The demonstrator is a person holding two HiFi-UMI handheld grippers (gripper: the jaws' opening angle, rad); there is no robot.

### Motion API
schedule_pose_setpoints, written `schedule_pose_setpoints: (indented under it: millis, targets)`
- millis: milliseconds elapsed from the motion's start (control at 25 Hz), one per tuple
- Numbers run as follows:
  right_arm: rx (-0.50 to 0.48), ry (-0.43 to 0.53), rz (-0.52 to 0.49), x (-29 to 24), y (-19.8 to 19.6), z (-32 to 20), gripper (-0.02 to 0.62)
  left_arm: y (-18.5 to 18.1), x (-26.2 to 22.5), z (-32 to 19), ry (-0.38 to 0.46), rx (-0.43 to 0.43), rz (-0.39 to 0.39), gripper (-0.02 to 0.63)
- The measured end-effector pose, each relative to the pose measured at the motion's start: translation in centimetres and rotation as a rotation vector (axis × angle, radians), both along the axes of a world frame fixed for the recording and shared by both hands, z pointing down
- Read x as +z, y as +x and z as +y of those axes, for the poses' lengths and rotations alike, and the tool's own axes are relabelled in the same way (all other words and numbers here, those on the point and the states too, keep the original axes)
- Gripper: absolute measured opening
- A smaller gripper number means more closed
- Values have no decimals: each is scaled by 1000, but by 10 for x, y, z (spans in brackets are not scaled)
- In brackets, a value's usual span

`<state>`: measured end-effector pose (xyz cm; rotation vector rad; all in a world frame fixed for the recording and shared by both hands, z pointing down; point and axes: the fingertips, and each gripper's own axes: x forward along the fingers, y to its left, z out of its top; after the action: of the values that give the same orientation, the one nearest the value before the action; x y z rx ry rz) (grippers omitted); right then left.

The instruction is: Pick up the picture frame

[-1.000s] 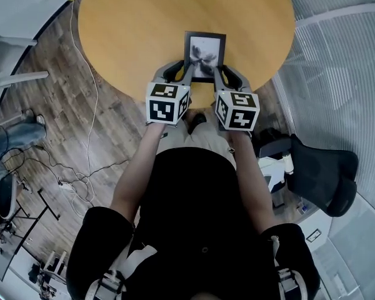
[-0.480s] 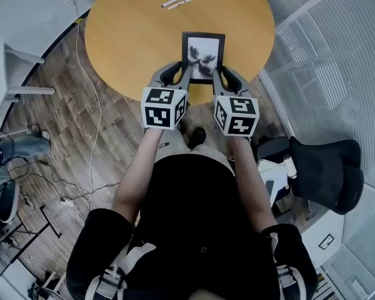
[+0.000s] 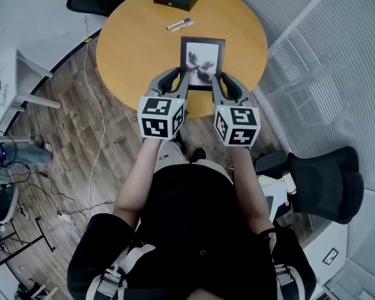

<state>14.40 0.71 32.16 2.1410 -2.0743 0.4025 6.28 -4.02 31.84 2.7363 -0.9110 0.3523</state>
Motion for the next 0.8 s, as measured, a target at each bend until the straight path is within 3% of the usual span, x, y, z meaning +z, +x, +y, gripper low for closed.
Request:
schedule_pose_setpoints:
  millis: [320, 800]
  targets:
    - [-7, 54, 13, -24, -9, 11, 97, -9, -24, 11, 41, -15, 27, 95]
    - [30, 60, 12, -26, 6, 17, 94, 6, -26, 15, 42, 6, 29, 95]
